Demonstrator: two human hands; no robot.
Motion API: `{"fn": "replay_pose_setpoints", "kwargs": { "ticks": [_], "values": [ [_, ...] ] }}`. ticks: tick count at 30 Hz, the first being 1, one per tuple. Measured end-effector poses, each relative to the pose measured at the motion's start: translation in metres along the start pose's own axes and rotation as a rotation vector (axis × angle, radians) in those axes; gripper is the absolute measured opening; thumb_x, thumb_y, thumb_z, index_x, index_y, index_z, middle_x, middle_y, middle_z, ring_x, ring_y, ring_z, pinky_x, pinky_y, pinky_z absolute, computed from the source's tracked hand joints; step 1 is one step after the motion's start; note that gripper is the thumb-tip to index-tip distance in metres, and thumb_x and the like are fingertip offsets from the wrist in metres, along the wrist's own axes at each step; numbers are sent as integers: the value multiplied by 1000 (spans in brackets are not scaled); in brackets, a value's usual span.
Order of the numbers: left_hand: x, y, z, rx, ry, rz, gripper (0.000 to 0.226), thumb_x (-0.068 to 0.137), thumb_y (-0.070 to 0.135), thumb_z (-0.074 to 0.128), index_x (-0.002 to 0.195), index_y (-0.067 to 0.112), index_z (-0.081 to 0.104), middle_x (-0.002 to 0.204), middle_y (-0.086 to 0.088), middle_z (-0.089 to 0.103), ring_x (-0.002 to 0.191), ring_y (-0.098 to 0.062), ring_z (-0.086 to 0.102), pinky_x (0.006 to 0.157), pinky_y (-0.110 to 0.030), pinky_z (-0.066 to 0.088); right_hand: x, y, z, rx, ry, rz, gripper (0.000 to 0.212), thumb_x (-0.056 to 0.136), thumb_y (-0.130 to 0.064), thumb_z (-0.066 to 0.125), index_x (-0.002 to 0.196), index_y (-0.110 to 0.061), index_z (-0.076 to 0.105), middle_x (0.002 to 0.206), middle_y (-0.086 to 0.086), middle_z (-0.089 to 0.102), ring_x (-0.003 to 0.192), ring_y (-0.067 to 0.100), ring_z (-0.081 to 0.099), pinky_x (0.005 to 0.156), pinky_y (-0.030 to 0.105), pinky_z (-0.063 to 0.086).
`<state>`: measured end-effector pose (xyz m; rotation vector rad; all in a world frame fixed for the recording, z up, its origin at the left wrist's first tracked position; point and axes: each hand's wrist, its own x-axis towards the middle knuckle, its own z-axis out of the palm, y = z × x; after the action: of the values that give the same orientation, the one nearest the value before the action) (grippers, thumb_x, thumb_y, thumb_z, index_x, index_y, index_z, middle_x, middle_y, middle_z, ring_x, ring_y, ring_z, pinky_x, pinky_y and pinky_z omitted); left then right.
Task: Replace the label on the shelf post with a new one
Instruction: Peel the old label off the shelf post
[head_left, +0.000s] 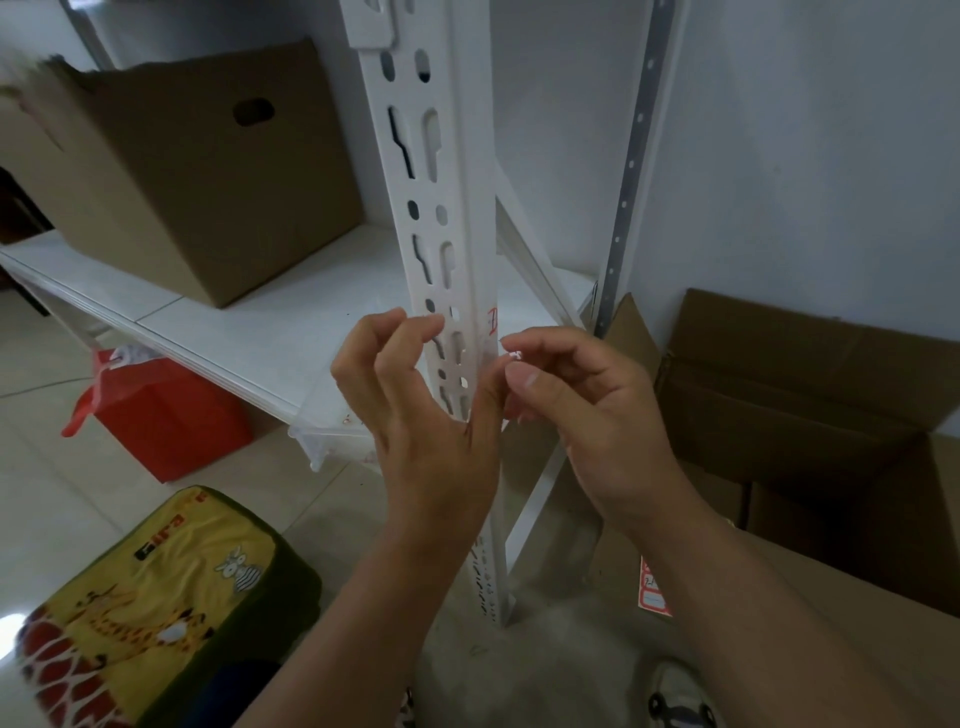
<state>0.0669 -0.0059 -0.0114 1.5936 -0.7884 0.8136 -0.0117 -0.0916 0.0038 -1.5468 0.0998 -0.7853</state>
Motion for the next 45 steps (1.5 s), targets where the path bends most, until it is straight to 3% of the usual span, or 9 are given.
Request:
{"fn": "replay_pose_setpoints", "kwargs": {
  "ticks": [5,11,14,20,27,33,38,40,45],
  "values": [
    [1,-6,-1,64,-41,94,51,79,25,80,113,15,43,118,-8,35,113,-26,39,97,-15,31,2,2,-2,7,48,45,18,83,-24,60,93,-12,70,82,5,69,74,16,63,68,23,53],
    [1,-8,0,128,-80,187,46,81,34,76,111,17,46,116,-8,38,109,-25,43,95,-22,32,8,1,-6,373,113,284,18,91,-7,53,82,-10,68,75,-2,63,74,12,58,65,25,49],
    [0,-7,-1,122,-98,184,37,85,34,69,111,14,53,112,-10,47,104,-24,46,91,-26,34,11,1,-9,341,133,293,21,93,-11,51,81,-10,68,71,0,60,72,14,55,64,25,48],
    [1,-1,-8,64,-190,227,27,89,17,65,108,-3,69,96,-17,62,94,-20,52,87,-14,37,6,2,-7,312,-12,273,22,84,-23,59,84,-3,68,75,4,63,70,13,56,66,25,50],
    [1,1,-11,-15,-235,258,23,87,10,68,106,-2,70,92,-14,61,88,-20,55,78,-22,47,7,3,-15,462,-115,412,18,87,-14,58,90,0,68,87,9,69,87,22,60,74,34,52],
    [2,4,-13,-74,-273,216,23,87,11,66,107,-1,69,95,-9,57,93,-14,52,80,-19,47,7,-1,-13,572,-109,416,16,83,-11,58,91,1,65,81,5,70,76,13,64,69,28,57],
    [4,5,-14,-120,-295,193,25,87,12,65,108,-1,68,99,-2,50,93,-10,50,82,-15,43,7,-1,-9,593,-62,385,13,77,-11,62,79,1,56,63,3,59,60,11,54,58,20,51],
    [5,5,-15,-129,-304,188,25,87,15,65,107,-1,68,98,-3,50,92,-8,50,82,-13,42,7,0,-9,572,-64,388,21,76,-14,71,72,-3,54,61,5,52,59,13,49,59,24,45],
    [4,3,-16,-142,-340,186,25,84,11,68,107,1,67,98,-2,52,89,-6,50,80,-10,41,6,2,-7,539,-71,424,27,81,-26,65,72,-4,52,63,5,45,63,17,41,62,30,36]
  ]
}}
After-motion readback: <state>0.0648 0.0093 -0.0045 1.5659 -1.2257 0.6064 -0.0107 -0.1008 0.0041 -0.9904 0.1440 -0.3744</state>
